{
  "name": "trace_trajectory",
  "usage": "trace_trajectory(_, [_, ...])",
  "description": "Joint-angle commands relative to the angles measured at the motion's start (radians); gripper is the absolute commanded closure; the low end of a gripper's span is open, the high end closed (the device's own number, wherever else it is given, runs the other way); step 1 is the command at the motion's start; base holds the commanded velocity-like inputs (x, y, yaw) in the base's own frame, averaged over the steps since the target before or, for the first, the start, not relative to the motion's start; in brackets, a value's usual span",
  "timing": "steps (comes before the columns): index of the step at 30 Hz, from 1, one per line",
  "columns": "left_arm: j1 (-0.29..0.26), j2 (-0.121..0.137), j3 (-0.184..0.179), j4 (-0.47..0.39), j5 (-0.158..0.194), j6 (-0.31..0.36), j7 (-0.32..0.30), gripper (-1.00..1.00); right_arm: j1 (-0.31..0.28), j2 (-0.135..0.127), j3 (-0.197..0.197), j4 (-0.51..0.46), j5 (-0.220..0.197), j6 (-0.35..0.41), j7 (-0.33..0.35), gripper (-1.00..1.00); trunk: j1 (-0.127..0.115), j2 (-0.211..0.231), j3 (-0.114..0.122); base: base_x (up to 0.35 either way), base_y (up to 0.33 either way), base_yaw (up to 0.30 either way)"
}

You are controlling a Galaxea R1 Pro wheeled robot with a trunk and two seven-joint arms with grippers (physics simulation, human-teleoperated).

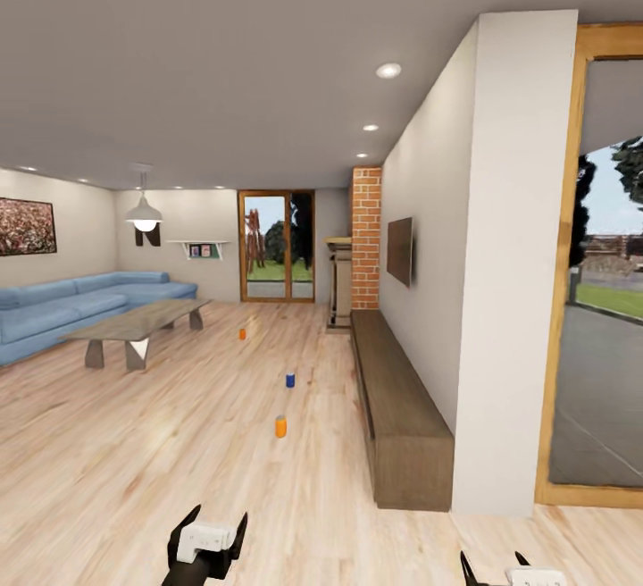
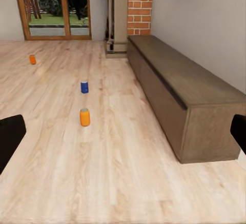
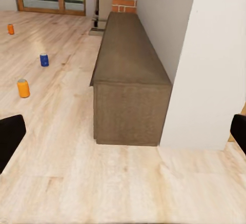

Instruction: Put the three can of soda from the living room inside the tash can in the kitchen.

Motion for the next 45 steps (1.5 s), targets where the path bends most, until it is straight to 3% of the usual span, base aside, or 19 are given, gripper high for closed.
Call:
trace_trajectory(1, [0.0,0.0,0.0,0.0,0.0,0.0,0.0,-1.0,0.0,0.0,0.0,0.0,0.0,0.0,0.0,-1.0,0.0,0.0,0.0,-0.286,0.132,0.247])
trace_trajectory(16, [0.0,0.0,0.0,0.0,0.0,0.0,0.0,-1.0,0.0,0.0,0.002,0.002,0.0,0.0,0.0,-1.0,0.0,0.0,0.0,-0.215,0.082,0.247])
trace_trajectory(25, [0.0,0.0,0.0,0.0,-0.001,0.0,0.0,-1.0,0.0,0.0,0.002,0.002,0.0,0.0,0.0,-1.0,0.0,0.0,0.0,0.219,0.003,0.213])
trace_trajectory(45, [0.0,0.0,0.0,0.0,-0.001,0.0,0.0,-1.0,0.0,0.002,0.003,0.002,0.001,0.0,0.0,-1.0,0.0,0.0,0.0,0.243,-0.069,0.047])
